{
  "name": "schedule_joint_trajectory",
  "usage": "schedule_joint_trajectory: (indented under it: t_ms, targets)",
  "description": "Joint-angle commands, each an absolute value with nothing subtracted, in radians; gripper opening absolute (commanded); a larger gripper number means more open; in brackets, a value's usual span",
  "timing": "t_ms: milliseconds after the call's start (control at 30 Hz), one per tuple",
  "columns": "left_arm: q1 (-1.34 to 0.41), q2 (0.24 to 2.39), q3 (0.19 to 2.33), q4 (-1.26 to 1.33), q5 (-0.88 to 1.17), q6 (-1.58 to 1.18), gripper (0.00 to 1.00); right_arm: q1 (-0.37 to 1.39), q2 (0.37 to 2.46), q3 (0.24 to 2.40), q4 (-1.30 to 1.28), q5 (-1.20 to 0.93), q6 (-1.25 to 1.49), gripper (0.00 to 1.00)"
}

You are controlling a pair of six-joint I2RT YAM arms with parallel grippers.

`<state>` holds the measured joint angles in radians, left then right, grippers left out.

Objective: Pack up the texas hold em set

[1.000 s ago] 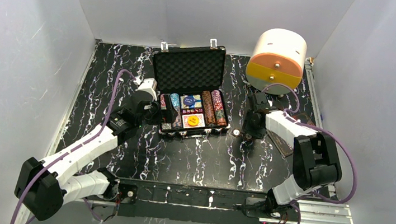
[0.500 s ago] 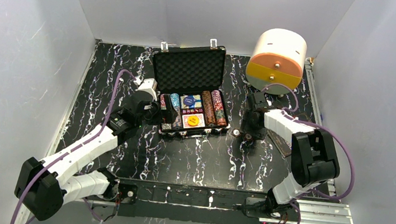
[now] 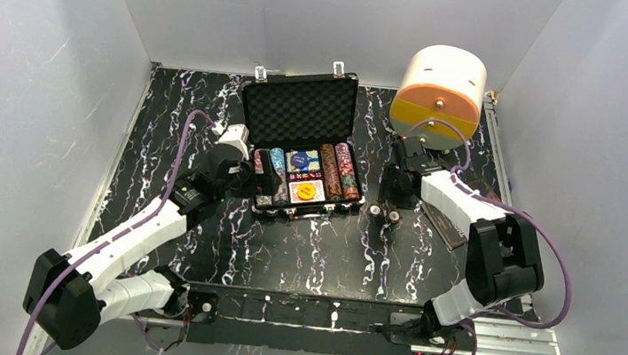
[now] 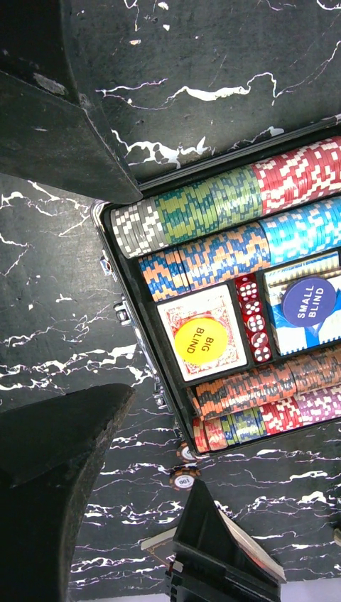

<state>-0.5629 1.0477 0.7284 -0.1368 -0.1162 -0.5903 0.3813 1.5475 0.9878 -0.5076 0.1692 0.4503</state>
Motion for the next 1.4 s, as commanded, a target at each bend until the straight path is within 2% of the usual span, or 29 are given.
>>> schedule_joint_trajectory:
  t_ms: [0, 567, 800, 1100, 1367]
  targets:
    - [-0.56, 1.042, 0.749, -0.145, -0.13, -0.579, 0.98, 0.398, 1.578, 1.025, -0.466, 0.078, 0.434, 0.57]
    - [-0.559, 1.038, 0.741, -0.152, -0.123, -0.573, 0.98, 0.449, 1.692, 1.054, -0.468, 0.113, 0.449, 0.58]
    - [-0.56, 1.04, 0.739, -0.14, -0.103, -0.566, 0.98, 0.489, 1.735, 1.076, -0.483, 0.224, 0.447, 0.59]
    - [-0.56, 1.031, 0.736, -0.15, -0.109, -0.561, 0.98, 0.52, 1.819, 1.119, -0.569, 0.357, 0.454, 0.53]
    - [-0.56, 1.037, 0.735, -0.144, -0.107, -0.561, 0.98, 0.523, 1.757, 1.138, -0.572, 0.346, 0.459, 0.5]
